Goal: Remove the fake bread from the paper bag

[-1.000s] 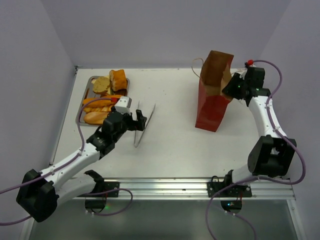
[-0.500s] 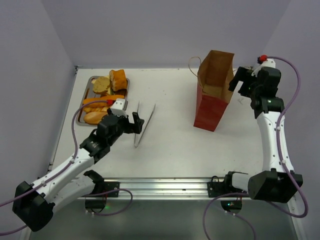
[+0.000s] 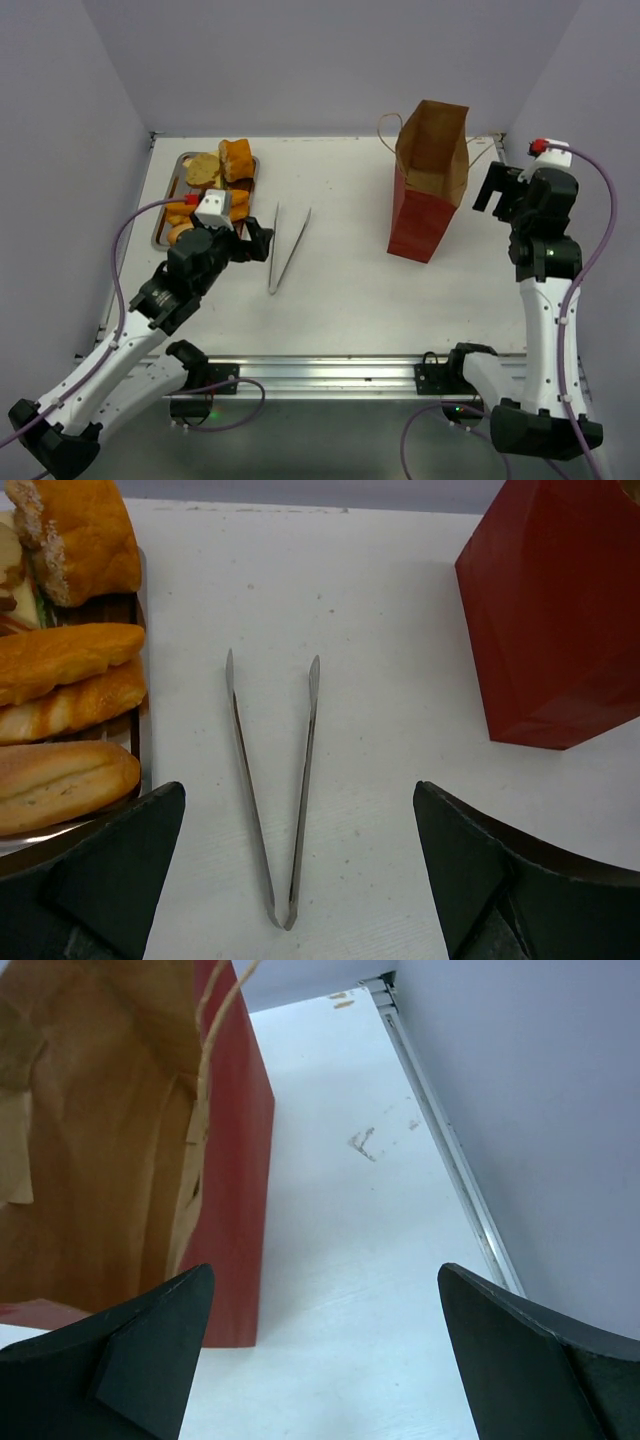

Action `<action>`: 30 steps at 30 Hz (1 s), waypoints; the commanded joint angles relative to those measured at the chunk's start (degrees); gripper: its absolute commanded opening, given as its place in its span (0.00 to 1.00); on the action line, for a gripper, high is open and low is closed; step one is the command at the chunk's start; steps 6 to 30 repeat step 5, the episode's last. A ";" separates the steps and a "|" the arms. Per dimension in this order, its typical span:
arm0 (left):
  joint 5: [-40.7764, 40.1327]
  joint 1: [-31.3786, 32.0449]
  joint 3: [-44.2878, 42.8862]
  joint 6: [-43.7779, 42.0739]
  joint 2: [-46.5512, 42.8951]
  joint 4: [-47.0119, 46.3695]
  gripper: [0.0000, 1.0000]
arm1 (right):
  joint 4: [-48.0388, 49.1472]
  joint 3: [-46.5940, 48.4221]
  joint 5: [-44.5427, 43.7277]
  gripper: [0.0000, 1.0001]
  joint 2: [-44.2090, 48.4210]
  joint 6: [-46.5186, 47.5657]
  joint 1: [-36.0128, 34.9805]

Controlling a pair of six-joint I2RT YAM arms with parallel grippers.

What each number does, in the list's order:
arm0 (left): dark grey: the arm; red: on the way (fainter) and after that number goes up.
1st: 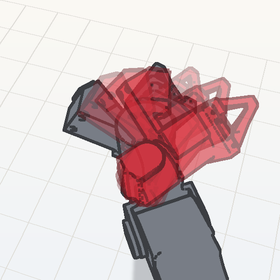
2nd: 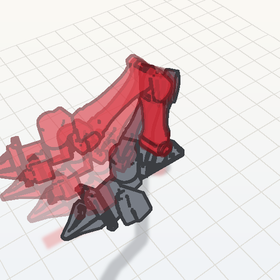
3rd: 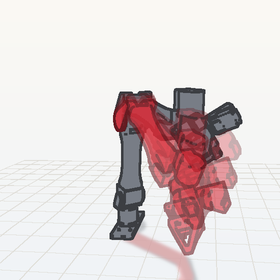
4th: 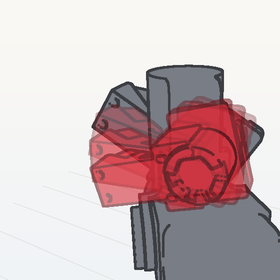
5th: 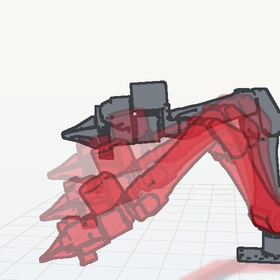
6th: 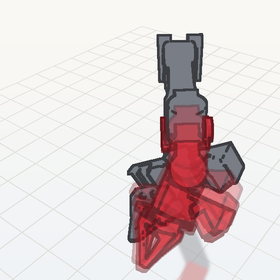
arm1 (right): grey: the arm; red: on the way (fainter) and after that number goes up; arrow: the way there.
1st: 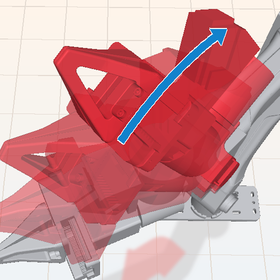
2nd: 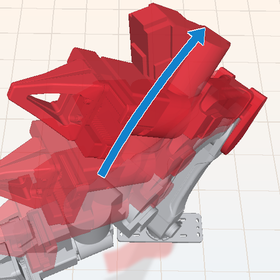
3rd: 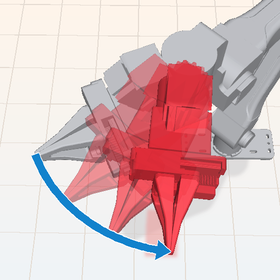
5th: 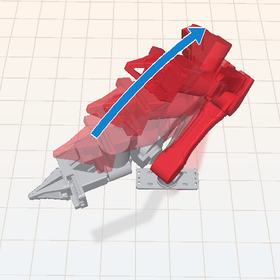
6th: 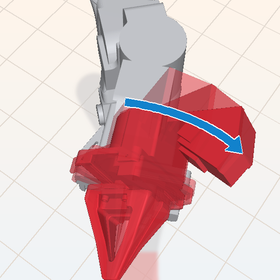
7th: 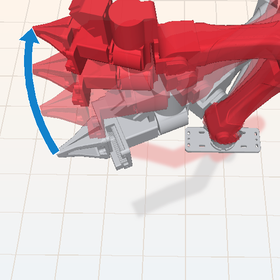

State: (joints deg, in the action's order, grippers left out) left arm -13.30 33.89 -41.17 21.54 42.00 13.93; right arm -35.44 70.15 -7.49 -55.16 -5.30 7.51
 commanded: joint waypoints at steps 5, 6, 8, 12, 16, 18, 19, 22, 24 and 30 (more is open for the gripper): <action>-1.73 0.12 -2.78 0.61 -1.83 3.38 1.00 | -1.65 -3.88 -3.15 0.99 5.23 4.77 0.05; -1.73 0.12 -2.78 0.61 -1.83 3.38 1.00 | -1.65 -3.88 -3.15 0.99 5.23 4.77 0.05; -1.73 0.12 -2.78 0.61 -1.83 3.38 1.00 | -1.65 -3.88 -3.15 0.99 5.23 4.77 0.05; -1.73 0.12 -2.78 0.61 -1.83 3.38 1.00 | -1.65 -3.88 -3.15 0.99 5.23 4.77 0.05; -1.73 0.12 -2.78 0.61 -1.83 3.38 1.00 | -1.65 -3.88 -3.15 0.99 5.23 4.77 0.05; -1.73 0.12 -2.78 0.61 -1.83 3.38 1.00 | -1.65 -3.88 -3.15 0.99 5.23 4.77 0.05; -1.73 0.12 -2.78 0.61 -1.83 3.38 1.00 | -1.65 -3.88 -3.15 0.99 5.23 4.77 0.05; -1.73 0.12 -2.78 0.61 -1.83 3.38 1.00 | -1.65 -3.88 -3.15 0.99 5.23 4.77 0.05; -1.73 0.12 -2.78 0.61 -1.83 3.38 1.00 | -1.65 -3.88 -3.15 0.99 5.23 4.77 0.05; -1.73 0.12 -2.78 0.61 -1.83 3.38 1.00 | -1.65 -3.88 -3.15 0.99 5.23 4.77 0.05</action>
